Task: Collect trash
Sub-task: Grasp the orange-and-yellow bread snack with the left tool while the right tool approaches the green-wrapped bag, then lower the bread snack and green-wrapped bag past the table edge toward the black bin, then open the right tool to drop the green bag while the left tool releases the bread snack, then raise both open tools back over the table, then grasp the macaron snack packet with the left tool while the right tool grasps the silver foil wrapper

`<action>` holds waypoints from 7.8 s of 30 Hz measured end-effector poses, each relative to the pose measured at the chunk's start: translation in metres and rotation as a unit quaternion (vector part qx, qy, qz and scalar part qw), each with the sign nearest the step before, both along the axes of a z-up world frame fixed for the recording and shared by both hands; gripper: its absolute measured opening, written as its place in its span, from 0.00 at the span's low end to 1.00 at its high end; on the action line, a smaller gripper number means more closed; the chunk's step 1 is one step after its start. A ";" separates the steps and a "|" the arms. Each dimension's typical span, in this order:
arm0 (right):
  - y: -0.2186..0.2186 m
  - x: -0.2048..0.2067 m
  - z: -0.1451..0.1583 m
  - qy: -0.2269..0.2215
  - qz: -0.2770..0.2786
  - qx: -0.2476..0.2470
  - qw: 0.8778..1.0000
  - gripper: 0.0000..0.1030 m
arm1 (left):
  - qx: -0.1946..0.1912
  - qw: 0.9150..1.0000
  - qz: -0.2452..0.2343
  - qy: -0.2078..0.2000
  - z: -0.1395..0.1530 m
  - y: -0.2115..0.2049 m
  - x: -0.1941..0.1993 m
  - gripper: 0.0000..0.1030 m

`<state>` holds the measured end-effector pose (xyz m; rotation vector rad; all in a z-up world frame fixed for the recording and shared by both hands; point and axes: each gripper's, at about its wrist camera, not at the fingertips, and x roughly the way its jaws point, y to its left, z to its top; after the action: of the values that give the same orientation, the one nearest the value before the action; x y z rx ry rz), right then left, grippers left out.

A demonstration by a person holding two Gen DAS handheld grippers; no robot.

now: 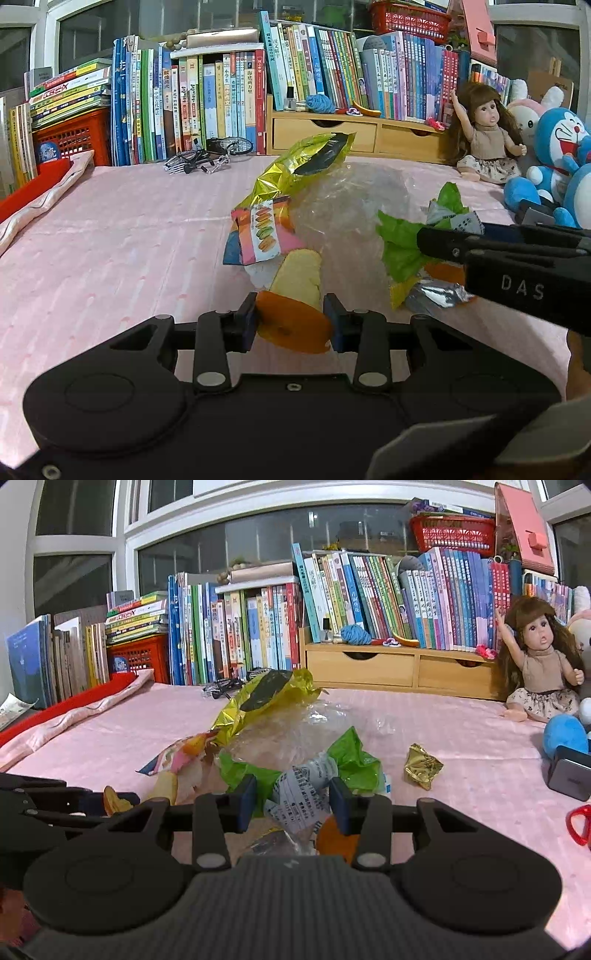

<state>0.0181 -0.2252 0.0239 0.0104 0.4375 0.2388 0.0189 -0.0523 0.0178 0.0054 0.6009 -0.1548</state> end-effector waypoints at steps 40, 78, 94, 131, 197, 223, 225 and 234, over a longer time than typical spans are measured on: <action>0.008 -0.099 -0.008 0.037 0.045 0.028 0.998 0.46 | -0.032 0.999 -0.009 0.009 0.014 0.031 -0.104 0.34; 0.012 -0.195 -0.030 0.092 0.111 0.048 0.988 0.46 | -0.038 0.991 -0.050 0.116 -0.022 0.040 -0.187 0.34; 0.027 -0.178 -0.099 0.246 0.132 -0.007 0.960 0.47 | -0.028 0.962 -0.048 0.268 -0.099 0.040 -0.169 0.34; 0.043 -0.162 -0.133 0.293 0.141 -0.047 0.945 0.53 | 0.030 0.949 -0.042 0.311 -0.141 0.023 -0.152 0.36; -0.013 -0.037 -0.003 0.038 0.049 -0.021 0.998 0.74 | -0.027 0.999 0.028 -0.036 0.026 0.024 0.021 0.71; 0.010 0.023 -0.034 0.074 0.076 -0.070 0.992 0.38 | -0.022 0.999 0.026 -0.013 -0.009 0.010 0.088 0.43; 0.009 0.023 -0.034 0.071 0.069 -0.068 0.993 0.32 | -0.023 0.999 0.026 -0.012 -0.009 0.011 0.086 0.40; 0.004 0.008 -0.025 0.055 0.067 -0.056 0.995 0.30 | -0.015 0.999 0.008 -0.032 0.004 0.010 0.058 0.38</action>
<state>0.0265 -0.2207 -0.0013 -0.1168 0.5621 0.3466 0.0770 -0.0424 0.0215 -0.0232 0.5343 -0.1473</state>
